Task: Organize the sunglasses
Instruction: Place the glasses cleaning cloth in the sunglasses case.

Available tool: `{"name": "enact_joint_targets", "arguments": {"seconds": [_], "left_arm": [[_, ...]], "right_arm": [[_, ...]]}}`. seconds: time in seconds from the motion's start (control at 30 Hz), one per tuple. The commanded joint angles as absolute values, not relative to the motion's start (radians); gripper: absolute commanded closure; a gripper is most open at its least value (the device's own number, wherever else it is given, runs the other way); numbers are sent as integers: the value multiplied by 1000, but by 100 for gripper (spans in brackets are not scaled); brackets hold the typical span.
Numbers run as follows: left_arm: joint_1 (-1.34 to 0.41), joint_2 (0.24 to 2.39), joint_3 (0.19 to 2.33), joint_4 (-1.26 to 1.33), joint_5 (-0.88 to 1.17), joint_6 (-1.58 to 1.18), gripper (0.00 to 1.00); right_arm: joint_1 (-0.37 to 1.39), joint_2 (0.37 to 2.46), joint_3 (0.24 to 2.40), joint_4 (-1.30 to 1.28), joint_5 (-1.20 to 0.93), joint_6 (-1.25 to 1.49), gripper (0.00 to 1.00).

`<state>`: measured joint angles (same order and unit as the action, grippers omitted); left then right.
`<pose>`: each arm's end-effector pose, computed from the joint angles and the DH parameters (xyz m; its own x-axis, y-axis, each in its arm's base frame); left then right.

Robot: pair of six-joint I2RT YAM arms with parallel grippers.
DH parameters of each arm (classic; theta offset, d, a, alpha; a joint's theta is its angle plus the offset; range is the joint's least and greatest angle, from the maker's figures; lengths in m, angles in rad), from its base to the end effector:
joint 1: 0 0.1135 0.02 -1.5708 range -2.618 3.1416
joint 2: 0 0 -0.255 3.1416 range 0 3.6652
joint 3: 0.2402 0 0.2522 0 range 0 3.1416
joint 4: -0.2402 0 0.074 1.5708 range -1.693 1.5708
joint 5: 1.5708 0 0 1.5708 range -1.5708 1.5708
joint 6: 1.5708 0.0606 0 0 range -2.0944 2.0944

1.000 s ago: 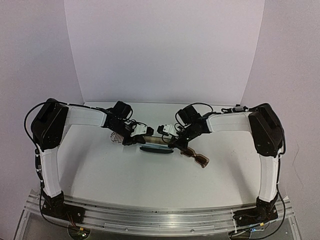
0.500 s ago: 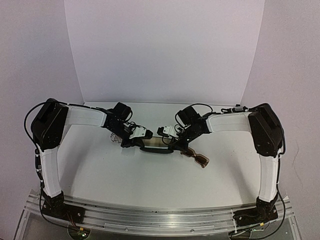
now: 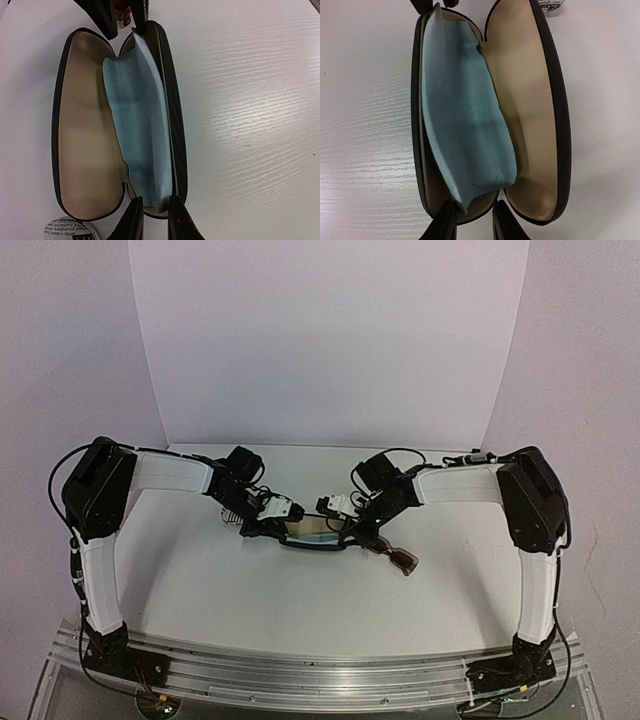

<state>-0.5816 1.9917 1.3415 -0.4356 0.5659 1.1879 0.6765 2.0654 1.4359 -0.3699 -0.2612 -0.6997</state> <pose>0.3279 -0.2545 0.1350 0.3477 0.7084 -0.6142 0.9370 -0.2386 0.2552 0.3380 0.2915 0.1307 -0.0422 -0.8317 -0.5536 -0.9684 0.1703 -0.1821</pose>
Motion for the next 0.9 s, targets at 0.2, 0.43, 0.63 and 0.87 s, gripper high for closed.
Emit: {"name": "enact_joint_targets", "arguments": {"seconds": [0.2,0.43,0.63,0.87], "left_arm": [[-579,1938,1349,-501,583,1243,69],[-580,1937,1358,-503,583,1246,66],[-580,1934,1401,-523,603,1217,61],[-578,1903,1430,-551,621,1150,59]], "right_arm": [[674,1959,1423,-436,-271,-725,69],[673,1955,1469,-448,-309,-648,68],[666,1970,1525,-446,-312,-533,63],[628,1895,1433,-459,-7,-299,42]]}}
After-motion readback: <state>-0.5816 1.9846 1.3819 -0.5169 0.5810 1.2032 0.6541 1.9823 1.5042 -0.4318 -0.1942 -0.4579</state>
